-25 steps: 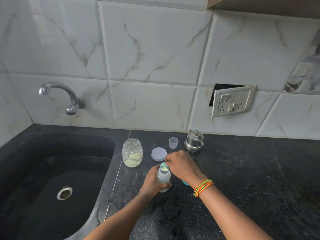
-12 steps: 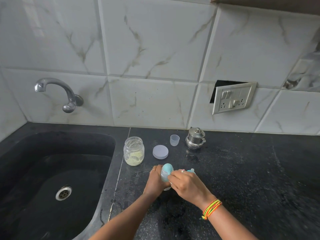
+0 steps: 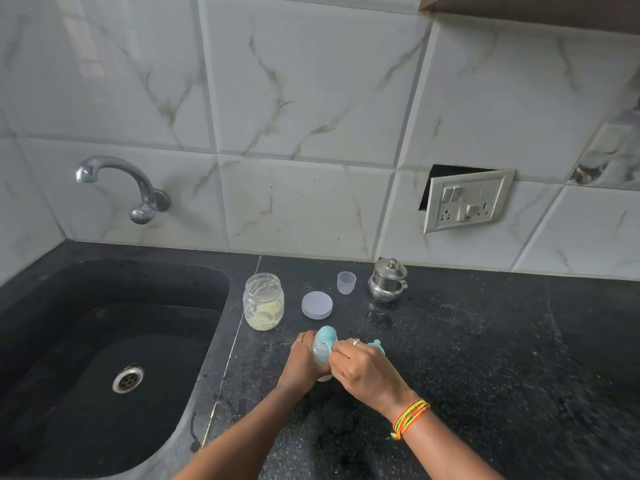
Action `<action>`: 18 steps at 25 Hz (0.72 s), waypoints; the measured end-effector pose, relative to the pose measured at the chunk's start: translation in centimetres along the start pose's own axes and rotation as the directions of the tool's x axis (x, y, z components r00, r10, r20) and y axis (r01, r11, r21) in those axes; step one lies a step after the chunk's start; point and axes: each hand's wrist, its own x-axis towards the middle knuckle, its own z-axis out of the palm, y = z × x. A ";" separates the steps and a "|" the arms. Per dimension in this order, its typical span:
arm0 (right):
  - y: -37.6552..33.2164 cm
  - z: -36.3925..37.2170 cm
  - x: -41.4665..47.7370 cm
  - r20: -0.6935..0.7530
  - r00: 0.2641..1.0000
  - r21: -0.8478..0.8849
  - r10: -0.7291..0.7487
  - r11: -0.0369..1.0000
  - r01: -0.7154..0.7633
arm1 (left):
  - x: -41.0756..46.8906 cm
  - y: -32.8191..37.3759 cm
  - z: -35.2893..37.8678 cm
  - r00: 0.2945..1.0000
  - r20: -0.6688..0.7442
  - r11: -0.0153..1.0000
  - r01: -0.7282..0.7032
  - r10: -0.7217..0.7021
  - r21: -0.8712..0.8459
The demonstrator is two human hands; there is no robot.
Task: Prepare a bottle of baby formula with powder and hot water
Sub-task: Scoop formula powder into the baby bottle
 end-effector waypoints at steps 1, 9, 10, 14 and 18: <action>0.0 0.0 -0.2 0.010 1.000 0.004 -0.008 1.000 0.008 | -0.1 0.1 0.0 1.000 0.001 1.000 0.007 -0.007 0.002; 0.9 0.5 -0.1 -0.045 0.999 0.025 -0.013 1.000 0.014 | -0.1 0.1 -0.1 0.999 0.003 0.999 0.033 -0.033 -0.014; 0.9 0.7 -0.1 -0.044 0.999 0.035 -0.008 0.999 0.010 | -0.1 0.1 -0.1 1.000 0.006 0.999 0.028 -0.028 -0.016; 1.2 0.9 0.0 -0.028 1.000 0.031 -0.002 1.000 0.002 | -0.1 -0.1 -0.1 1.000 0.010 0.999 0.016 -0.016 -0.036; 0.8 0.8 0.0 -0.035 0.999 0.039 0.032 0.999 -0.031 | 0.1 -0.8 0.3 1.000 0.018 0.999 0.013 -0.012 -0.049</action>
